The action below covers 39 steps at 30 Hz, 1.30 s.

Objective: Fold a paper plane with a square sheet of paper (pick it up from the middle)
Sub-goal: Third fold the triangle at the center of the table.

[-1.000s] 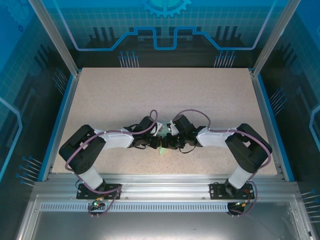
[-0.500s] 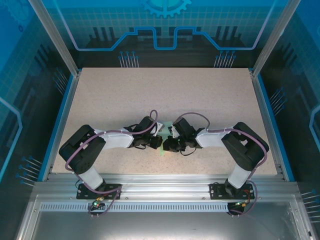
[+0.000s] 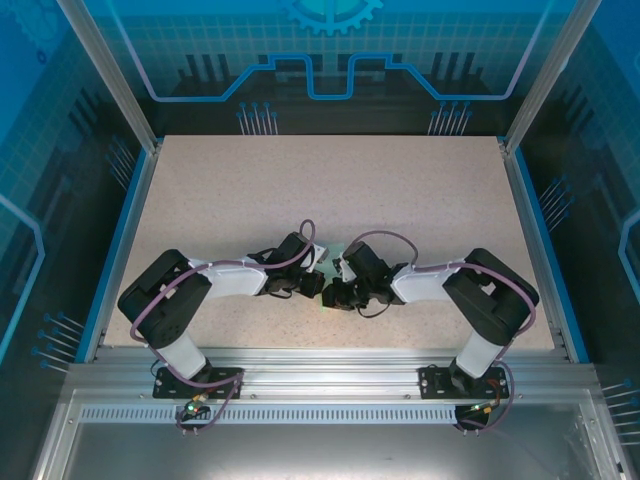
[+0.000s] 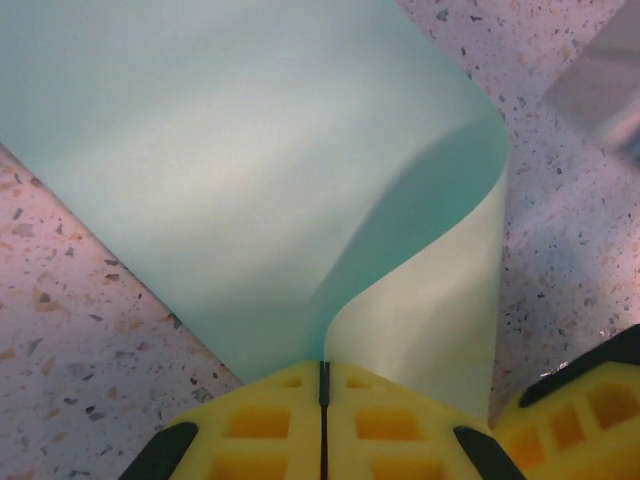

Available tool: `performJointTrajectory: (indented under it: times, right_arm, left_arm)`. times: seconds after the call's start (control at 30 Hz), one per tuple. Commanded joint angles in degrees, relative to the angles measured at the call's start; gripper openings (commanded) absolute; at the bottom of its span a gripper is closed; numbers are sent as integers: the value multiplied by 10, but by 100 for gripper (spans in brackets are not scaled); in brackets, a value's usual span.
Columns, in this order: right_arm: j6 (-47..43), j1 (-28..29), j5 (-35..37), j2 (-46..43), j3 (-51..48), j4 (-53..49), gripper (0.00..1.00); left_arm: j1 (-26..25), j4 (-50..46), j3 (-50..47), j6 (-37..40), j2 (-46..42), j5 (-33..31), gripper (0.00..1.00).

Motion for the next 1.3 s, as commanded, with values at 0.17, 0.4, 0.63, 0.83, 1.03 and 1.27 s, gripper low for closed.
performJointTrajectory:
  times: [0.17,0.4,0.63,0.83,1.03,1.27]
  right_arm:
    - [12,14,-5,-8,-10,2,14]
    - [13,27,-2,-17,0,-6,14]
    - [19,33,21,30,4,-13,13]
    - [5,26,20,-7,9,-40,13]
    - [-31,-55,21,-72,-10,-64,14]
    - [-34,-86,-23,-39,15,-28,14]
  left_arm:
    - [4,-14,-9,1,-3,8,8]
    - [4,-17,-7,4,-5,7,7]
    - [4,-19,-4,3,-6,8,7]
    - [5,-21,-7,5,-9,6,7]
    - [4,-24,-7,6,-10,5,7]
    - [4,-25,-3,5,-7,6,7]
